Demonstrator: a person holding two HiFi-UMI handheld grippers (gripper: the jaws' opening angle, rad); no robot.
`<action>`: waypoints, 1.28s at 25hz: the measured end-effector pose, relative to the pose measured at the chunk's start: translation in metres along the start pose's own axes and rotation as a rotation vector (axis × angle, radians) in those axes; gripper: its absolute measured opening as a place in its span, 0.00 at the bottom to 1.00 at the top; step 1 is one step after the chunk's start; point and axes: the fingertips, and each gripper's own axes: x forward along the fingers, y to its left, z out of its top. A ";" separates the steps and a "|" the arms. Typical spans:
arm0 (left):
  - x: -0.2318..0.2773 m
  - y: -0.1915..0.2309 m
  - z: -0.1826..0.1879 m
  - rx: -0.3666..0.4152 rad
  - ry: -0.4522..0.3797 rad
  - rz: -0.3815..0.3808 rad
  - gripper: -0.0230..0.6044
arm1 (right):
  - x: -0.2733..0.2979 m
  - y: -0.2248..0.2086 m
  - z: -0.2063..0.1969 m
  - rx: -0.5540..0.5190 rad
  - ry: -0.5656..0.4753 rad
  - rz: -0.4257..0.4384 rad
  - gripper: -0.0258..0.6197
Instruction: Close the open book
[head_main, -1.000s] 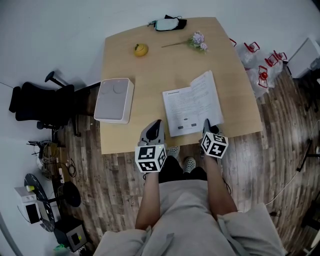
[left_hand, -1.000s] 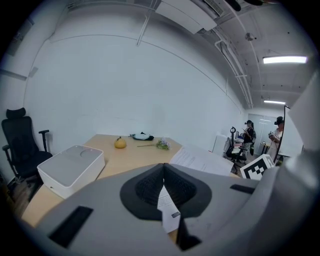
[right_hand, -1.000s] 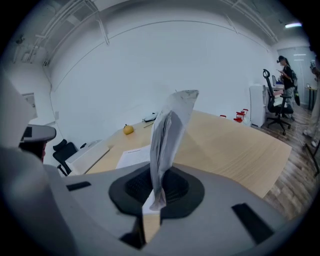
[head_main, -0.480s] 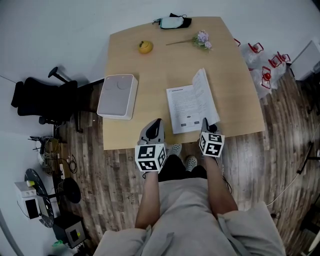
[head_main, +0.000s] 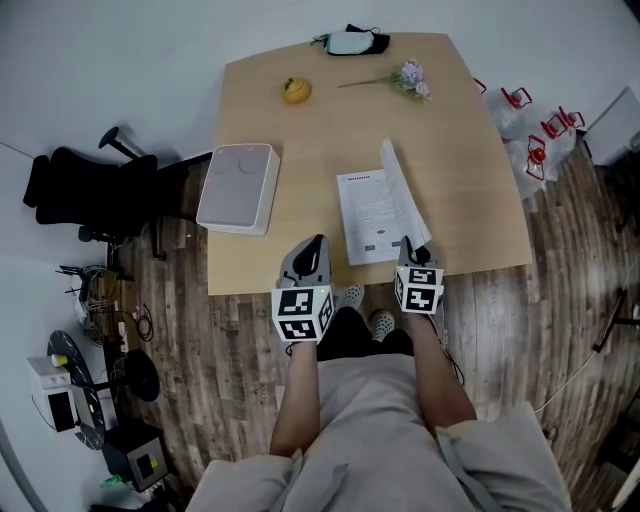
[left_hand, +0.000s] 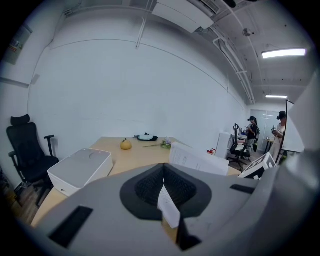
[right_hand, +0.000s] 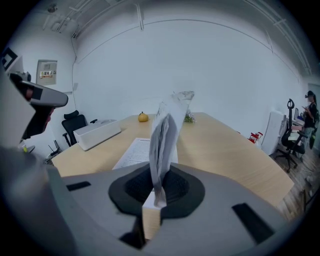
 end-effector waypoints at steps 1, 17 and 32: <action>0.000 0.001 0.000 0.003 0.001 0.002 0.07 | 0.001 0.002 0.000 -0.013 0.002 0.003 0.09; -0.005 0.011 -0.006 0.000 0.006 0.050 0.07 | 0.009 0.026 -0.013 -0.152 0.057 0.055 0.12; -0.010 0.027 -0.010 -0.015 0.011 0.087 0.07 | 0.025 0.052 -0.035 -0.217 0.164 0.134 0.21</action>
